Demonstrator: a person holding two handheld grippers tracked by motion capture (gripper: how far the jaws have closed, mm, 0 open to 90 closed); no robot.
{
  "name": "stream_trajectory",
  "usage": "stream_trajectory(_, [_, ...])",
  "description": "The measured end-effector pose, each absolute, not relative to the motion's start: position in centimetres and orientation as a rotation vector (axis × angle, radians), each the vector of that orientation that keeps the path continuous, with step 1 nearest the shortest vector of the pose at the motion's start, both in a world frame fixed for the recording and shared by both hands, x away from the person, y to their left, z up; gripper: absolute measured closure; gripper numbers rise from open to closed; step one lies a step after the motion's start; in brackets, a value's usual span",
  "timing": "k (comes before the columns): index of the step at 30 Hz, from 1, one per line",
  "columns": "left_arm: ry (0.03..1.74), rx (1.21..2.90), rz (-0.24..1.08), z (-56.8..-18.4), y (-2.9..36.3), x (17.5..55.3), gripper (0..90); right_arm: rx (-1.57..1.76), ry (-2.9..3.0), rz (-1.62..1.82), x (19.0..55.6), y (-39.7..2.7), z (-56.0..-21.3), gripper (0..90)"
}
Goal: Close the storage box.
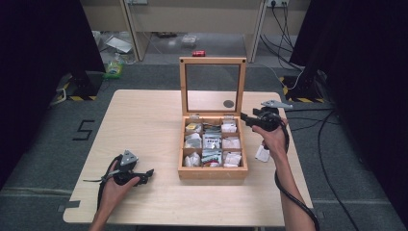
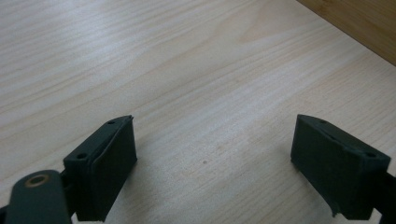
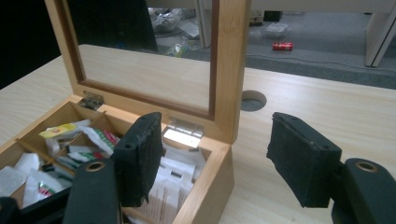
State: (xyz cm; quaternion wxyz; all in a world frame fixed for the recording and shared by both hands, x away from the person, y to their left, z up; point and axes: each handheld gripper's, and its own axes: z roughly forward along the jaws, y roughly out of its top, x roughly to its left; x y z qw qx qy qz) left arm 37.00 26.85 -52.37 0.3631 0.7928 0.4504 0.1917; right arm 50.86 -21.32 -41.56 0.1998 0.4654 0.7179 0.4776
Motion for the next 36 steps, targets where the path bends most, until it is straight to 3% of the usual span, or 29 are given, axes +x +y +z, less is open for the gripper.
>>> stream_trajectory(17, [1.158,2.043,0.491,-52.4,26.9,36.9,13.5,1.267,2.026,1.306,54.0,-19.8,-42.6,45.2])
stream_trajectory(36, [1.157,2.042,0.492,-52.4,26.9,36.8,13.5,1.280,2.023,1.327,56.5,-18.8,-42.0,45.4])
